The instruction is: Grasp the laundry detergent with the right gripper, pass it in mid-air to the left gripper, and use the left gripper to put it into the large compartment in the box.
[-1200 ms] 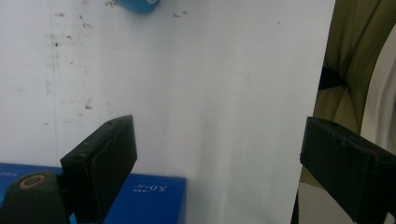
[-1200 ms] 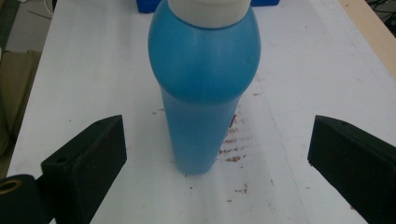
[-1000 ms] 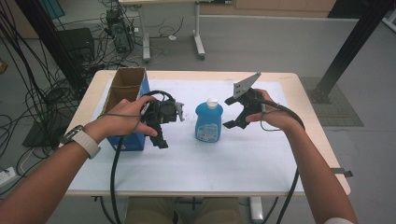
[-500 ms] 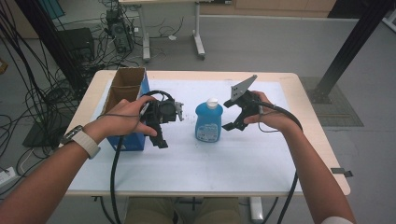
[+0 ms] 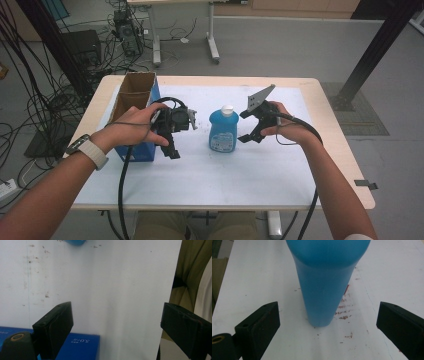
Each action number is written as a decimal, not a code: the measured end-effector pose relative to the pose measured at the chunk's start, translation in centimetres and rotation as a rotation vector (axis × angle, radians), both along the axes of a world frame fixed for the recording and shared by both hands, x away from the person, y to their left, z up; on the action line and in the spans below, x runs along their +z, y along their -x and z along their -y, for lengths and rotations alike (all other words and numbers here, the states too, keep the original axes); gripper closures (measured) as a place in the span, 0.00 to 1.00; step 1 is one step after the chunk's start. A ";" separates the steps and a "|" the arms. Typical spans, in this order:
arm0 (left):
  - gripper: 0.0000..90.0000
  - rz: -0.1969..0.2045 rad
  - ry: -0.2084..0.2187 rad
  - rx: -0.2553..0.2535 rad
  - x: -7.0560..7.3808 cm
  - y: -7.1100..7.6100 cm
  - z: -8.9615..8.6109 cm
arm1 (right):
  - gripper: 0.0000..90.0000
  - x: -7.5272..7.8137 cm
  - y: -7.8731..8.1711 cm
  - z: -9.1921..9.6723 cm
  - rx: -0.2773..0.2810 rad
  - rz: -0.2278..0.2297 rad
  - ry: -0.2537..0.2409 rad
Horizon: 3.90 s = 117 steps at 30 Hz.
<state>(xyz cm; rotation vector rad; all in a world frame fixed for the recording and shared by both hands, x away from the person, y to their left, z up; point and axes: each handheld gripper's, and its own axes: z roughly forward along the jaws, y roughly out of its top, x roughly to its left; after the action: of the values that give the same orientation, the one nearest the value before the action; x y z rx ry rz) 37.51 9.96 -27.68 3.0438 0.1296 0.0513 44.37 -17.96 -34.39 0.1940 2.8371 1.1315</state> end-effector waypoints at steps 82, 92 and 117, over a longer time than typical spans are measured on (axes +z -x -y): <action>0.13 -0.006 -0.009 0.030 -0.3 -0.4 -0.1 | 0.04 -2.8 0.7 1.2 -0.043 0.033 -0.266; 0.13 -0.008 -0.010 0.031 -0.4 -0.4 -0.1 | 0.04 -2.9 0.6 1.2 -0.043 0.029 -0.260; 0.13 -0.008 -0.012 0.033 -0.3 -0.4 -0.2 | 0.04 -3.0 0.7 1.1 -0.042 0.025 -0.257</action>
<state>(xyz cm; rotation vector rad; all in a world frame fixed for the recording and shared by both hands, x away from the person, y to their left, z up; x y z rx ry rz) 37.92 10.12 -28.01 3.0544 0.1804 0.0429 43.71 -19.09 -37.34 0.2520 2.6452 1.4750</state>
